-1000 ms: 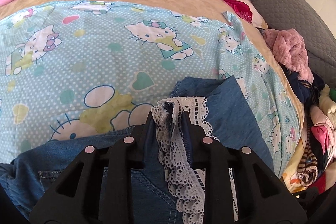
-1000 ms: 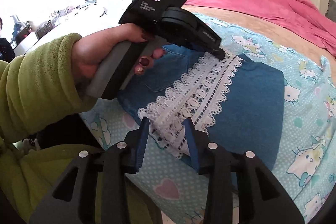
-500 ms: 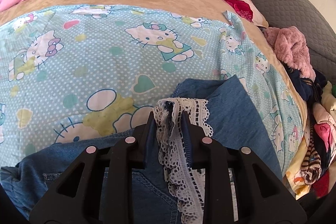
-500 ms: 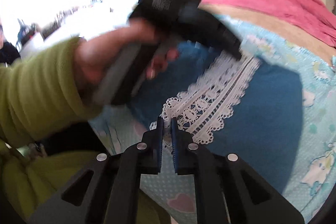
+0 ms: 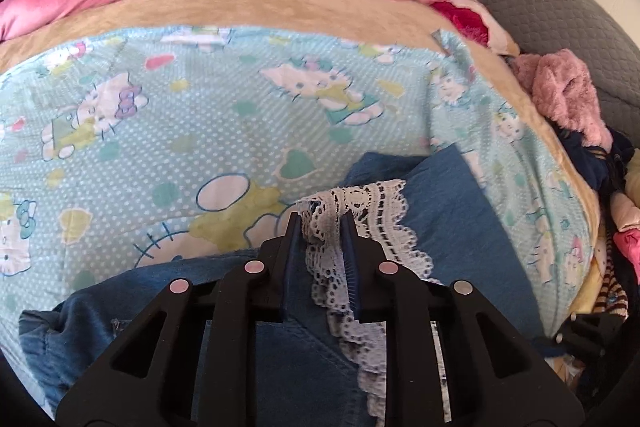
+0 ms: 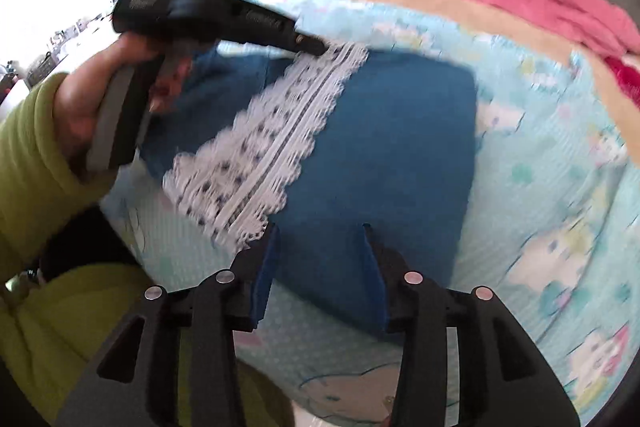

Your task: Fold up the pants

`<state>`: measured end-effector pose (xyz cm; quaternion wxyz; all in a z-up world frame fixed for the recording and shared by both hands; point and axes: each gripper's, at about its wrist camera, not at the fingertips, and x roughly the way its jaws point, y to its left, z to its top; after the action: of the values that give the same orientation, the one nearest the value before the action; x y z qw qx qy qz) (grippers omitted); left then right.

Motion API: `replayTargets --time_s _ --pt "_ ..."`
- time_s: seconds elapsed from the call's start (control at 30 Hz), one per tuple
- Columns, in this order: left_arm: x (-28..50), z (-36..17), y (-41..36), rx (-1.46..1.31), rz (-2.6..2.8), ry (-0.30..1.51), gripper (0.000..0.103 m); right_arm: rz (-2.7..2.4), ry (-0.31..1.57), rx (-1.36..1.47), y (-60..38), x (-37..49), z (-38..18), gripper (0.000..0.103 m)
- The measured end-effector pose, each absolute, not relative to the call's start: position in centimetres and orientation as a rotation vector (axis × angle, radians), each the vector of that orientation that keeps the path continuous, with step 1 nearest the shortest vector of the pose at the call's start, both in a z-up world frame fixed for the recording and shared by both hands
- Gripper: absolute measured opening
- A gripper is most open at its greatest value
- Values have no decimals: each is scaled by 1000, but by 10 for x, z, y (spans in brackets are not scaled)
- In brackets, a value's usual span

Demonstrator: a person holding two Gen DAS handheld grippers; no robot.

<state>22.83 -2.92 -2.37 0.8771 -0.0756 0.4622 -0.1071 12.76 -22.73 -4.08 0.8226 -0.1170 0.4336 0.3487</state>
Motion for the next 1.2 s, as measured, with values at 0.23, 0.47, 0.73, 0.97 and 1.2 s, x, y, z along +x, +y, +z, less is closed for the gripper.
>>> replayTargets --time_s 0.23,0.47,0.73,0.97,1.2 --pt "214 -7 -23 -150 -189 905 32 741 862 -188 -244 129 -15 43" --pt "190 27 -33 -65 -161 817 67 688 810 -160 -251 132 0 63" --pt "162 41 -45 -15 -147 782 89 576 774 -147 -268 136 8 73" --pt "131 22 -52 13 -149 837 74 540 798 -117 -270 152 3 73" --pt "103 -11 -73 87 -218 916 48 556 834 -140 -254 167 -8 73"
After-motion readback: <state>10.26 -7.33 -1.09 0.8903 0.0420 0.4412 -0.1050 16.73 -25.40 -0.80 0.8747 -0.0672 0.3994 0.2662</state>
